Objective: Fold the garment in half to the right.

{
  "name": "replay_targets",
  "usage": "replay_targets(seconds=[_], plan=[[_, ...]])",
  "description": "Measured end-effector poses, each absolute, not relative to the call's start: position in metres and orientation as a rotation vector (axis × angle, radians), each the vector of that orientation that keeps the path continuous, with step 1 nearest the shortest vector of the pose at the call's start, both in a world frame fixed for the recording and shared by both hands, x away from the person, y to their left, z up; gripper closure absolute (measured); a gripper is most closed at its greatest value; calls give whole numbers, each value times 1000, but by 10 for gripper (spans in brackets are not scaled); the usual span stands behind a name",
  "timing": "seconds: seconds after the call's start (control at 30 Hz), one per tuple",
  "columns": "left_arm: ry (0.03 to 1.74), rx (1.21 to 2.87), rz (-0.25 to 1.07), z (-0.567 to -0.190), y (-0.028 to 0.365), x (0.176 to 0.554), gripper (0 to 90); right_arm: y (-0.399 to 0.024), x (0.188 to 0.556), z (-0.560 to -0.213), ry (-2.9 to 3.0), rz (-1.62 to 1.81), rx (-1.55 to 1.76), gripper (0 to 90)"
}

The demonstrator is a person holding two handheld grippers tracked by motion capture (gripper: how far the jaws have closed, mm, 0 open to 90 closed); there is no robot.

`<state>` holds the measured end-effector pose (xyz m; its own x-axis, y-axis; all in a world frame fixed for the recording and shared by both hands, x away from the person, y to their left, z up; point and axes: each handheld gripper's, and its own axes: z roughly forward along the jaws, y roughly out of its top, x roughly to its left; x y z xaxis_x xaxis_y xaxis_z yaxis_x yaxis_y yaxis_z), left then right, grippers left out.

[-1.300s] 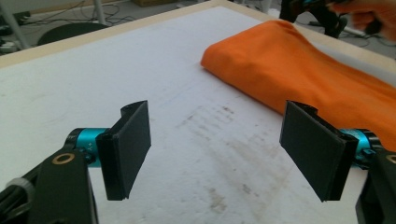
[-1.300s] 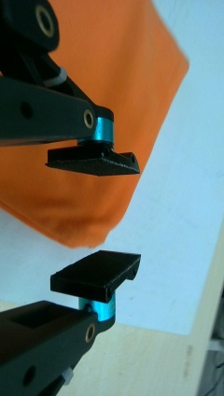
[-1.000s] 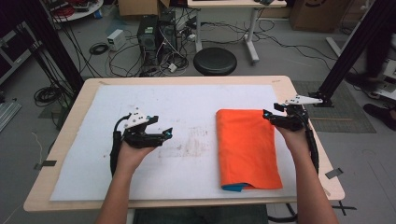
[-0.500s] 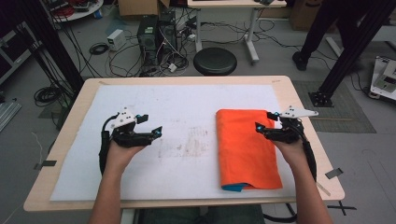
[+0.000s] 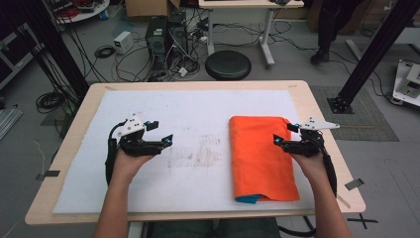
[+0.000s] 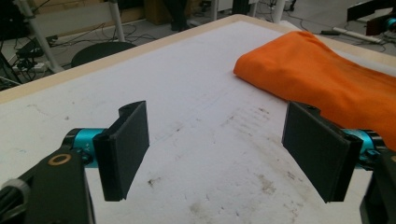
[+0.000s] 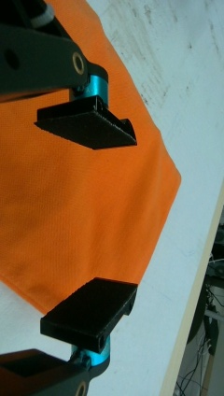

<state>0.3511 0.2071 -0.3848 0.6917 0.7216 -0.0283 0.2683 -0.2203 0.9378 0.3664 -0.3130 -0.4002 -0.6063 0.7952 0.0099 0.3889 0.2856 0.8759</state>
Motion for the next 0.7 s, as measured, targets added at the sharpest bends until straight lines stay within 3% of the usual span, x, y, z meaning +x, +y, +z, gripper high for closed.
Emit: replay_targets(seconds=[0.7], plan=[[779, 1809, 478, -388, 195, 352, 232, -319, 364, -396, 2100, 1258, 1073, 258]])
